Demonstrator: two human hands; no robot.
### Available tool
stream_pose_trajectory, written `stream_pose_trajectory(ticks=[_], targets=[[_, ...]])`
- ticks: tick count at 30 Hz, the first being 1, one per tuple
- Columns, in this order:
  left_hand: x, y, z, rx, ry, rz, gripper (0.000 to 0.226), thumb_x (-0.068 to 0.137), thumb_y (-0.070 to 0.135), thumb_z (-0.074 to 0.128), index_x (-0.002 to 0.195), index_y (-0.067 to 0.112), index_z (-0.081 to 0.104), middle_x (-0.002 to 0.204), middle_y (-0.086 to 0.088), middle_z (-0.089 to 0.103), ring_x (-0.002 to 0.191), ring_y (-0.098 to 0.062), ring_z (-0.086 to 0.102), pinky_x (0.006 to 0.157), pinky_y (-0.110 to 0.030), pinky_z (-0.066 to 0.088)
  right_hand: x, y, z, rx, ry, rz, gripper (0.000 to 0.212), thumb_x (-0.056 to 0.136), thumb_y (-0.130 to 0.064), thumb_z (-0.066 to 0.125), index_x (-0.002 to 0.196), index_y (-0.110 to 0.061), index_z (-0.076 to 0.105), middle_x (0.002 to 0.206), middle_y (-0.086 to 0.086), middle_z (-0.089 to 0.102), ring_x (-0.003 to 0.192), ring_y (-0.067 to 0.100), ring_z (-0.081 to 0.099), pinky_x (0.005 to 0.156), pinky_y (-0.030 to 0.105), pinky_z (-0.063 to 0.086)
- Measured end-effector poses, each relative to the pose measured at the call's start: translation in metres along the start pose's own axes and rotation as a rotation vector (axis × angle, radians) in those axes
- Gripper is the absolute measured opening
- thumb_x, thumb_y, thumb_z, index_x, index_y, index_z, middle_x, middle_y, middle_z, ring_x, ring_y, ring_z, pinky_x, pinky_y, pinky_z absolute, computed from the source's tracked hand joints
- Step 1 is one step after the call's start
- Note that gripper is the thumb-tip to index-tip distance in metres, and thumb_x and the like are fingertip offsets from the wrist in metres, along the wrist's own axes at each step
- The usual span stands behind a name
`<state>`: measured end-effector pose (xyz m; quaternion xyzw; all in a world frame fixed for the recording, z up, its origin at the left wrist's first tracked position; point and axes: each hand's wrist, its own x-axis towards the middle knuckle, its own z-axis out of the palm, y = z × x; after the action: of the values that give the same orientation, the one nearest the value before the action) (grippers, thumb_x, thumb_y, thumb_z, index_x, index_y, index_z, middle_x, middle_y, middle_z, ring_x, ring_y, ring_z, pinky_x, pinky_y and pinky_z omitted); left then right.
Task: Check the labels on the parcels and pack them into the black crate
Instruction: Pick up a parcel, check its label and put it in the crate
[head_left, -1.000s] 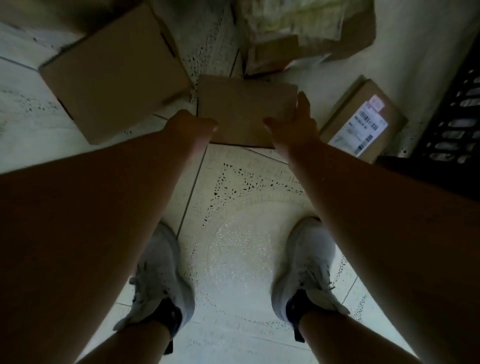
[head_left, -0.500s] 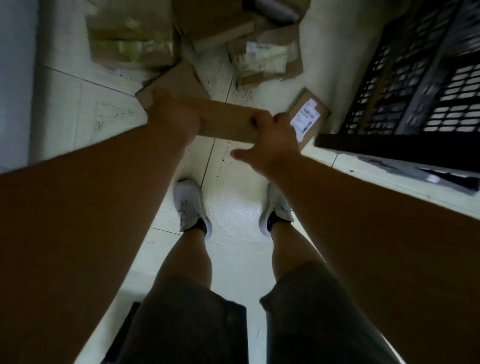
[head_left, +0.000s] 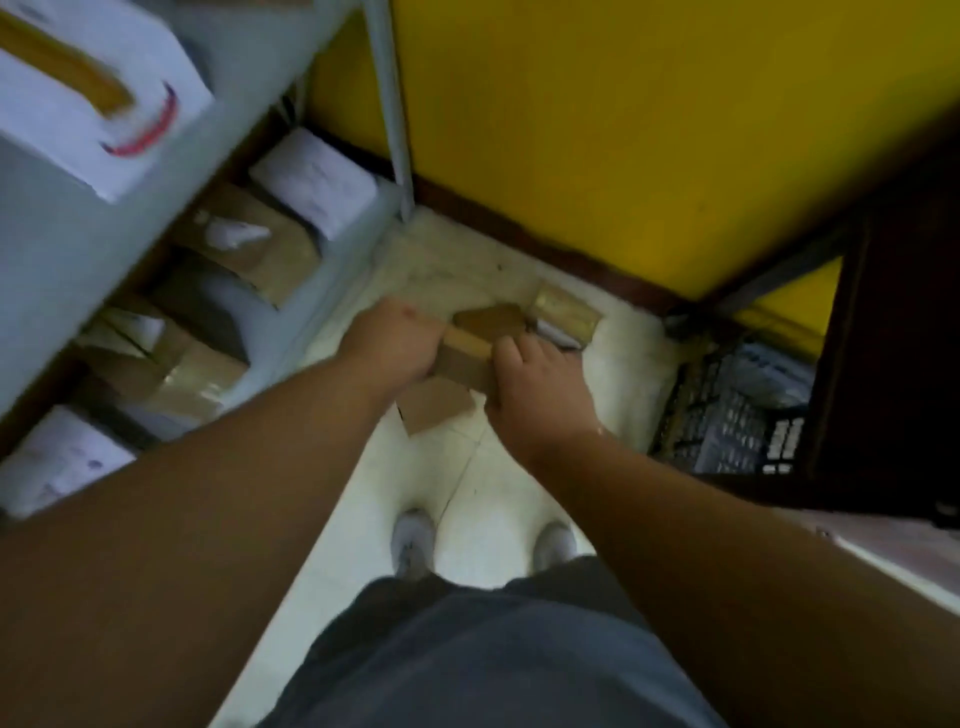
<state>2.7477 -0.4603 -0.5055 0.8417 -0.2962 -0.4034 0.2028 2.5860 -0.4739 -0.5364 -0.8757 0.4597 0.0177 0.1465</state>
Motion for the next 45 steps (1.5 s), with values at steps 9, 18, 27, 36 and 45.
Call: stream_pose_trajectory(ticks=[9, 18, 27, 36, 45], targets=[[-0.059, -0.011, -0.022, -0.571, 0.257, -0.058, 0.049, 0.098, 0.050, 0.047, 0.143, 0.030, 0.045, 0.139, 0.000, 0.054, 0.122, -0.026, 0.054, 0.094, -0.034, 0.041, 0.003, -0.018, -0.080, 1.054, 0.026, 0.301, 0.029, 0.091, -0.026, 0.067, 0.115, -0.026, 0.051, 0.098, -0.011, 0.064, 0.077, 0.004, 0.065, 0.057, 0.020, 0.056], [-0.149, 0.000, 0.046, -0.958, 0.421, -0.194, 0.036, 0.095, 0.056, 0.051, 0.108, 0.026, 0.067, 0.092, 0.001, 0.078, 0.081, -0.021, 0.076, 0.079, -0.045, 0.061, -0.022, 0.013, -0.093, 1.176, -0.344, 0.171, 0.034, 0.096, -0.049, 0.056, 0.117, -0.022, 0.056, 0.100, -0.001, 0.074, 0.079, 0.013, 0.074, 0.063, 0.027, 0.060], [-0.290, -0.077, 0.071, -1.010, 0.884, -0.408, 0.038, 0.086, 0.067, 0.051, 0.098, 0.033, 0.064, 0.097, 0.006, 0.075, 0.086, -0.022, 0.074, 0.077, -0.048, 0.061, -0.125, -0.055, -0.058, 0.829, -0.343, -0.359, 0.036, 0.100, -0.052, 0.044, 0.103, -0.018, 0.056, 0.092, -0.003, 0.068, 0.082, 0.018, 0.068, 0.068, 0.030, 0.055], [-0.448, -0.148, 0.113, -1.037, 1.185, -0.508, 0.041, 0.095, 0.064, 0.041, 0.108, 0.031, 0.062, 0.096, 0.005, 0.072, 0.085, -0.017, 0.071, 0.068, -0.036, 0.061, -0.279, -0.113, -0.040, 0.728, -0.460, -0.687, 0.035, 0.103, -0.048, 0.038, 0.104, -0.015, 0.051, 0.096, 0.001, 0.067, 0.081, 0.018, 0.067, 0.061, 0.029, 0.054], [-0.691, -0.278, 0.214, -1.104, 1.402, -0.705, 0.040, 0.092, 0.067, 0.041, 0.094, 0.032, 0.061, 0.094, 0.005, 0.073, 0.085, -0.020, 0.072, 0.075, -0.047, 0.061, -0.554, -0.154, 0.023, 0.691, -0.656, -0.921, 0.037, 0.102, -0.050, 0.040, 0.103, -0.015, 0.053, 0.090, -0.004, 0.066, 0.081, 0.017, 0.066, 0.069, 0.035, 0.056]])
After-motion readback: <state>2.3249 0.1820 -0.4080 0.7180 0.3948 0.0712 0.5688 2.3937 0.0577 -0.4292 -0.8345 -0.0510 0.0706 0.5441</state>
